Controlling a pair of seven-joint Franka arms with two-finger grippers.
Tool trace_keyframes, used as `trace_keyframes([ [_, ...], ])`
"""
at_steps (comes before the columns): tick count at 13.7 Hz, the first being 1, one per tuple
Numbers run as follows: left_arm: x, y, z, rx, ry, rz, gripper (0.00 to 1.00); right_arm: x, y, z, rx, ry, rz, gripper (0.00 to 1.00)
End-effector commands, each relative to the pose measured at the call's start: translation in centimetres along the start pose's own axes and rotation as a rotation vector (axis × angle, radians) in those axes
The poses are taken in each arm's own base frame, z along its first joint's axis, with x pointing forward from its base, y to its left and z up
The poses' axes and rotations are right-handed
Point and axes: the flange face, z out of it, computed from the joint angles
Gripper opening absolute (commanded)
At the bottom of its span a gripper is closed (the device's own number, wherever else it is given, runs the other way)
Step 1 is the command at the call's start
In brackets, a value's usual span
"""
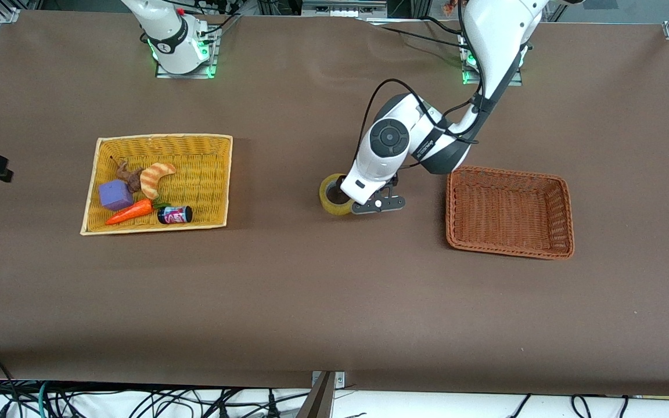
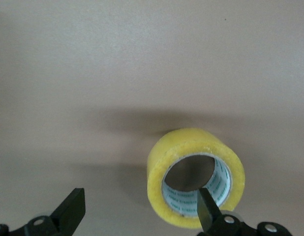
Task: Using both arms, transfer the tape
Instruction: 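Lower the left gripper onto the tape roll's rim and close it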
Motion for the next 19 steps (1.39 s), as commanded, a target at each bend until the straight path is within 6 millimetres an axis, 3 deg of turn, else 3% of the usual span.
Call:
trace_keyframes([
  [1,0.2,1.1,2.5,-0.011,0.019,0.003,1.00,-2.3,1.3,-0.2,-0.006,-0.008,0.036,1.00],
  [4,-1.2,2.5,3.8,-0.021,0.029,-0.009,1.00,-3.8,0.3,0.8,0.070,-0.028,0.038,1.00],
  [9,-1.2,2.2,5.8,0.022,0.051,0.035,1.00,-2.6,-0.5,1.1,0.084,-0.031,0.025,1.00],
  [10,-1.0,2.1,6.0,0.022,0.050,0.034,0.96,-2.5,-0.7,1.1,0.091,-0.026,0.024,1.00],
  [11,-1.0,2.0,6.1,0.024,0.050,0.035,0.88,-2.4,-1.2,1.0,0.106,-0.024,0.020,1.00],
  [14,-1.1,1.8,7.2,0.039,0.042,0.057,0.13,-2.4,-2.4,1.0,0.114,-0.031,0.004,1.00],
  [15,-1.0,1.6,7.6,0.057,0.056,0.078,0.00,-2.4,-2.4,1.0,0.113,-0.031,0.006,1.00],
  [19,-0.3,1.4,6.1,0.057,0.079,0.078,0.00,-2.4,-2.4,1.0,0.110,-0.032,0.004,1.00],
])
